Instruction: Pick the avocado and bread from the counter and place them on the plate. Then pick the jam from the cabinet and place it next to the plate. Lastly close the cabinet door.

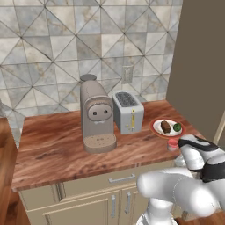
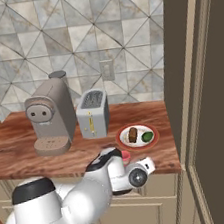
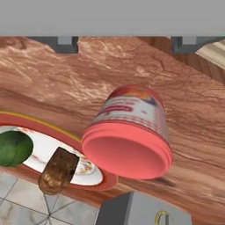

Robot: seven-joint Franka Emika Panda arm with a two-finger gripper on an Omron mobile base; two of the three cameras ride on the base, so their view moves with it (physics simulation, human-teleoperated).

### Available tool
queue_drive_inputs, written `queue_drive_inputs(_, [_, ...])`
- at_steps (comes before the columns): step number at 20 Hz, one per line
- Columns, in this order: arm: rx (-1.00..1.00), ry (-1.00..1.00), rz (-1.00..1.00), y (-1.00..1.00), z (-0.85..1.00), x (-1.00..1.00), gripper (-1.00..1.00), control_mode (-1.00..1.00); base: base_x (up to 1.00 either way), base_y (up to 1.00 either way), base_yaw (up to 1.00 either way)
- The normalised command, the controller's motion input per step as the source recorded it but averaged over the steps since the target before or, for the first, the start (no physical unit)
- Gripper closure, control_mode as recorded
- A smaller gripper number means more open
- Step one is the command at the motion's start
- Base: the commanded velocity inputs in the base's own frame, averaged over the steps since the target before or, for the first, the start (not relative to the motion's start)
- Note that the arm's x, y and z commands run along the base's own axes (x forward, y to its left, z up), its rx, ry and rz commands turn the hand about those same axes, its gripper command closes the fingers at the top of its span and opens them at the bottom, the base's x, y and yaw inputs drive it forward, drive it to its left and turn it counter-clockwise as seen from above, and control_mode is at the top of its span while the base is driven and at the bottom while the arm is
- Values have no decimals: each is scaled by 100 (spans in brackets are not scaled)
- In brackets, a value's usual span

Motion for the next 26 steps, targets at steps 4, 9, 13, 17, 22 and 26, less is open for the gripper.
queue_drive_inputs(4, [-6, 2, 0, 3, -26, 9, -100, -100, 0, 0, 0])
queue_drive_inputs(9, [-2, 0, 0, 0, -4, -25, -100, -100, 0, 0, 0])
queue_drive_inputs(13, [0, -5, 0, 11, 38, -77, -100, -100, 0, 0, 0])
queue_drive_inputs(17, [0, 0, 0, 16, 60, -61, -100, -100, 0, 0, 0])
queue_drive_inputs(22, [-1, 0, 1, 27, 67, -28, -100, -100, 0, 0, 0])
queue_drive_inputs(26, [0, 3, 6, 40, 71, -18, -100, -100, 0, 0, 0])
